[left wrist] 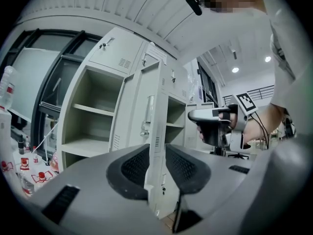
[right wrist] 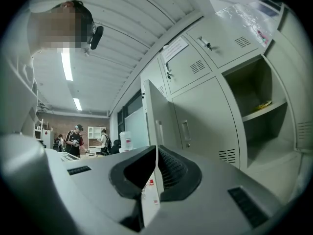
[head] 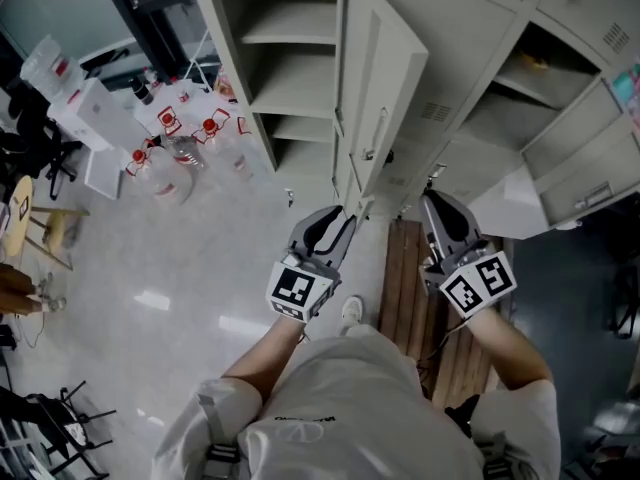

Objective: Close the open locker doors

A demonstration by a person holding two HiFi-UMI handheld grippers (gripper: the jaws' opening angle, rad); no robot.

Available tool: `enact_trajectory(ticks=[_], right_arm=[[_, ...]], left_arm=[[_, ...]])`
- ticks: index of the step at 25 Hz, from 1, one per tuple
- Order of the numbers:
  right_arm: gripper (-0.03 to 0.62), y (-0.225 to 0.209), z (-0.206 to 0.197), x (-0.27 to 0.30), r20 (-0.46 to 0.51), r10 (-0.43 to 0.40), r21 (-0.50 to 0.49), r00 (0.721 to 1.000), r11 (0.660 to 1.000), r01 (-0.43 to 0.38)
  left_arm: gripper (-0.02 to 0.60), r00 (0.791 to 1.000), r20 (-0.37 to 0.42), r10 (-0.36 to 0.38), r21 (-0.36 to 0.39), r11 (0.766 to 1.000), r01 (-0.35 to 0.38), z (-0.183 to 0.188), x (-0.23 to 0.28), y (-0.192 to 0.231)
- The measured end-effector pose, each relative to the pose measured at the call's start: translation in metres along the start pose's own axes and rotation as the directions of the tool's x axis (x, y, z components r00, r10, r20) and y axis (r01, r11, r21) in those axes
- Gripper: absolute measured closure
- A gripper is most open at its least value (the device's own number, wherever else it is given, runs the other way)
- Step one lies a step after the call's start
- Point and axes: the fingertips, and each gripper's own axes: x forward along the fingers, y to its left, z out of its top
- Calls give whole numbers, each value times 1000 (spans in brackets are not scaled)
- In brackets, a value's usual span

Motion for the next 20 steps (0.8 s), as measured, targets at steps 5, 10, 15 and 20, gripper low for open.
enact_trajectory(ticks=[5, 10, 15, 20], right_arm=[[562, -27, -2, 15, -10, 57, -17, 998, 998, -57], [563, -42, -7, 29, -15, 116, -25, 993, 993, -116], [580, -49, -12, 37, -18, 149, -8, 989, 989, -149], [585, -55, -14, 43, -17, 151, -3, 988, 989, -151]], left_arm=[[472, 999, -27, 41, 10, 999, -41, -14, 39, 3], [451, 994, -41, 97, 17, 995, -96, -22, 68, 9], [445, 992, -49, 117, 18, 993, -116, -26, 86, 11], [446, 989, -58, 134, 20, 991, -133, -32, 99, 14]])
